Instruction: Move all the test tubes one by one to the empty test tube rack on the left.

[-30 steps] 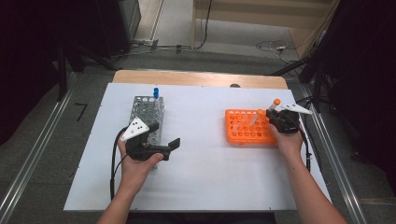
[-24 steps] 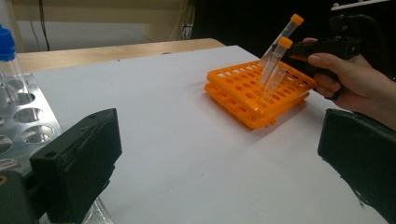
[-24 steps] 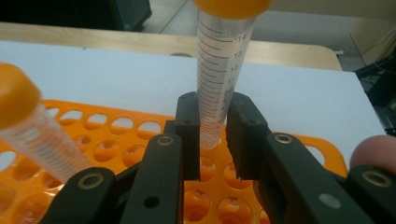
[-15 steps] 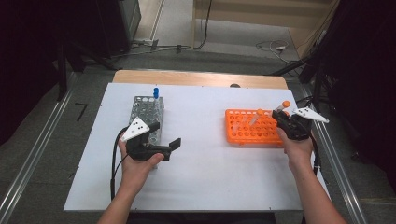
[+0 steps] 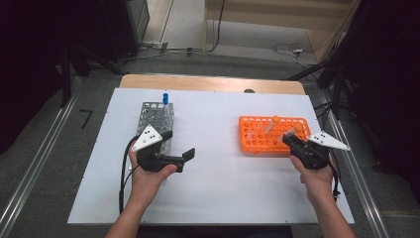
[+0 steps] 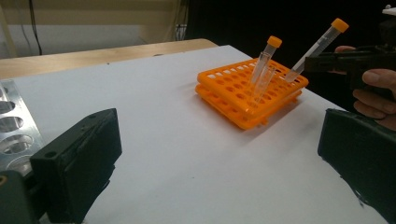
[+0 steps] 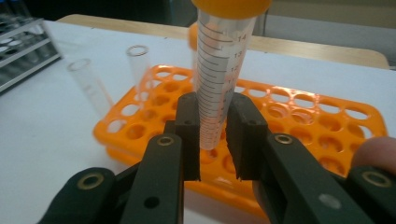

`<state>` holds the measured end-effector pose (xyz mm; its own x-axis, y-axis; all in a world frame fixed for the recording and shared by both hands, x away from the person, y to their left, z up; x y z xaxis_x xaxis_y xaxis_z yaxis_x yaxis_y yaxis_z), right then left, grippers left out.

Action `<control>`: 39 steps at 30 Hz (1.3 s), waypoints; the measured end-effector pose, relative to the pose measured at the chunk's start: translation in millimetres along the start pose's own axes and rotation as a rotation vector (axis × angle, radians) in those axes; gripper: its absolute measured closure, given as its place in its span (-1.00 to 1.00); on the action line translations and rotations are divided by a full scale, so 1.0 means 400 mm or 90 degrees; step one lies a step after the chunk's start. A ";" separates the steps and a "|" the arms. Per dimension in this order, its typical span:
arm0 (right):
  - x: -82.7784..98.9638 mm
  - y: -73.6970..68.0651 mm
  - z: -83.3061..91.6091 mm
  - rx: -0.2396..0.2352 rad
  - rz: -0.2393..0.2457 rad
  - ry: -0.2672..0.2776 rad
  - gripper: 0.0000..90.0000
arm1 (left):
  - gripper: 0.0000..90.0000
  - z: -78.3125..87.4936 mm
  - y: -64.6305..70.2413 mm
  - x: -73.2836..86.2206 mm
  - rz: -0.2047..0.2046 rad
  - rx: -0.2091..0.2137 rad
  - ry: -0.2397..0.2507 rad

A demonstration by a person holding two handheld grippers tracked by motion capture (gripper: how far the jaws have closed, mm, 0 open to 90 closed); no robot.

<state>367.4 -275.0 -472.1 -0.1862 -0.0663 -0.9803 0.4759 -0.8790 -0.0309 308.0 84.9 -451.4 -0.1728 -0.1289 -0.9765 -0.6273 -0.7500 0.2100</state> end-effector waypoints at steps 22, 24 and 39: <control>0.047 -0.242 -0.020 -0.166 0.049 -0.034 0.63 | -0.95 -0.030 0.073 0.018 -0.016 0.058 -0.017; 0.051 -0.262 -0.023 -0.179 0.055 -0.037 0.63 | -0.93 -0.034 0.082 0.019 -0.016 0.067 -0.017; 0.061 -0.392 -0.024 -0.262 0.084 -0.050 0.63 | -0.64 -0.065 0.159 0.039 -0.028 0.147 -0.030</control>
<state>296.5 -134.0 -493.2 -0.1588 -0.2152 -0.9636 0.7993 -0.6009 0.0024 285.3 18.5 -454.7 -0.1727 -0.0647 -0.9828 -0.7908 -0.5857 0.1775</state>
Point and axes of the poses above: each handheld gripper's, and its own axes: z roughly backward along the jaws, x roughly out of its underside, y roughly to its right, the point moved 7 cm from there along -z, roughly forward along the jaws, and after that the axes turned 14 degrees about y, right-handed, at the moved point
